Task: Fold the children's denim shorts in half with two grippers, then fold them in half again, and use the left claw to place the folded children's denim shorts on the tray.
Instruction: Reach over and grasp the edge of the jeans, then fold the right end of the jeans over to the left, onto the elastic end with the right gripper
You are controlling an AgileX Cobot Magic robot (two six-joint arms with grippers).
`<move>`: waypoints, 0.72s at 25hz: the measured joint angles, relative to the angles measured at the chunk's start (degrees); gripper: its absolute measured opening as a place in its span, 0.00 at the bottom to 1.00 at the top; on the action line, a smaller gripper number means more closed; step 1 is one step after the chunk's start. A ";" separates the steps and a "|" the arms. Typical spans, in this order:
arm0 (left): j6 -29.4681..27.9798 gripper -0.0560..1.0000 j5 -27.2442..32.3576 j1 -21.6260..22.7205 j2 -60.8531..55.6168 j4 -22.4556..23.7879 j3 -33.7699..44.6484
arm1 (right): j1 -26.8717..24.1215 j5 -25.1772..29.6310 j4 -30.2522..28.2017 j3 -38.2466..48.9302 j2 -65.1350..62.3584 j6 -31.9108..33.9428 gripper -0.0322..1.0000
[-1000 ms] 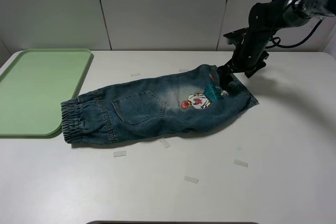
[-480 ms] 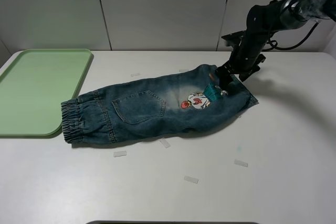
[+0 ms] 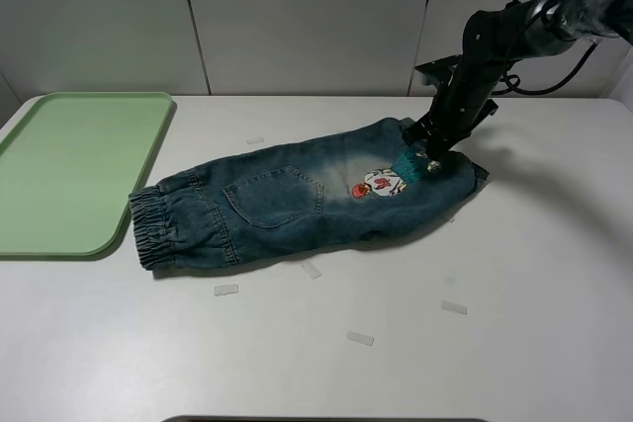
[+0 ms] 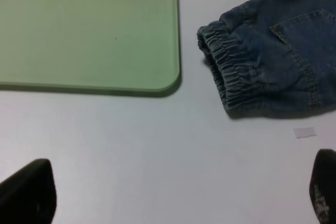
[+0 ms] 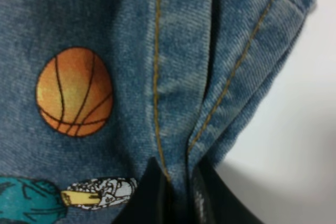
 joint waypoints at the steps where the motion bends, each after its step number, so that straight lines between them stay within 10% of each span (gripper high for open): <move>1: 0.00 0.96 0.00 0.00 0.00 0.00 0.00 | 0.00 0.00 -0.15 0.00 0.00 0.00 0.06; 18: 0.04 0.96 0.00 0.00 0.00 0.00 0.00 | -1.14 6.93 -11.33 0.39 -8.62 1.56 0.06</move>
